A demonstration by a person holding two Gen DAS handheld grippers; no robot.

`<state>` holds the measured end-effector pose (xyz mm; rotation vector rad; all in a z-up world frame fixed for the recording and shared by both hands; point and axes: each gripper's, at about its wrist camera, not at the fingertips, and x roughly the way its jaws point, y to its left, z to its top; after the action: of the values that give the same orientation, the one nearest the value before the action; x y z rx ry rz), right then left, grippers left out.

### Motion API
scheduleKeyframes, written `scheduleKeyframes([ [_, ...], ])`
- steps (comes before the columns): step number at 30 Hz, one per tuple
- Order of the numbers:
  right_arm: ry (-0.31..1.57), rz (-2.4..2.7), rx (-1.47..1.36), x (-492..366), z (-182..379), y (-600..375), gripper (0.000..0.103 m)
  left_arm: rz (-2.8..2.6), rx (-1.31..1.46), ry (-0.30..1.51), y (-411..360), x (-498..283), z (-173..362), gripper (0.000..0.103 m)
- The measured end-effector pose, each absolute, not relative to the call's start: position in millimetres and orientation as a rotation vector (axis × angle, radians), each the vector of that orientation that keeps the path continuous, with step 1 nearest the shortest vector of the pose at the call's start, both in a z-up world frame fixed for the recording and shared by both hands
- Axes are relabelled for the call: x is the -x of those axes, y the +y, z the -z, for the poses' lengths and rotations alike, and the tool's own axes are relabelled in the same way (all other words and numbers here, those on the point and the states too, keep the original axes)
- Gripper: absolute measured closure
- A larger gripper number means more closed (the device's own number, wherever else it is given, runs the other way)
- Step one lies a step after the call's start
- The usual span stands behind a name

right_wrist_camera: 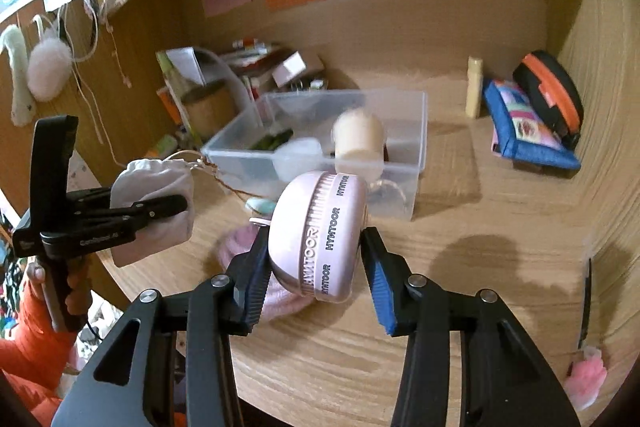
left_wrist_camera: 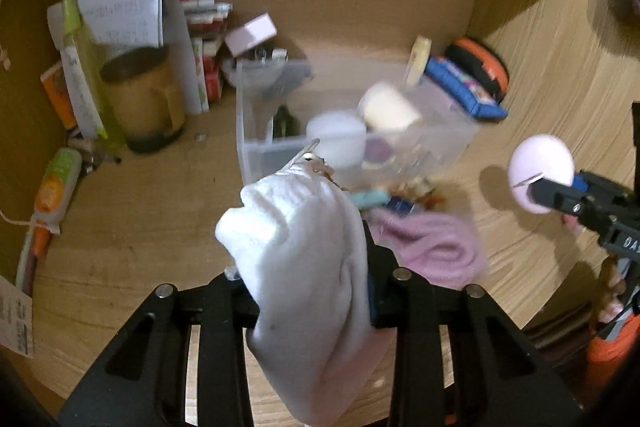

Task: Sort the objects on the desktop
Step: 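Grasp the pink round container with the right gripper while the left lifts the white bag, then carry the pink container and white bag over the clear box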

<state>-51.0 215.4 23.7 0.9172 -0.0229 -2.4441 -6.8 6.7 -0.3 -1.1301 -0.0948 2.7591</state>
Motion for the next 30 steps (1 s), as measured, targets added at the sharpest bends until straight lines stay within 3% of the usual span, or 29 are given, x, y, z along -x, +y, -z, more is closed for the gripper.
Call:
scheduleKeyframes([
  [30,-0.138,2.479,-0.882,128.5,-46.5,210.8,0.062,-2.664,0.99,-0.115,18.9,91.8,-56.3,0.07],
])
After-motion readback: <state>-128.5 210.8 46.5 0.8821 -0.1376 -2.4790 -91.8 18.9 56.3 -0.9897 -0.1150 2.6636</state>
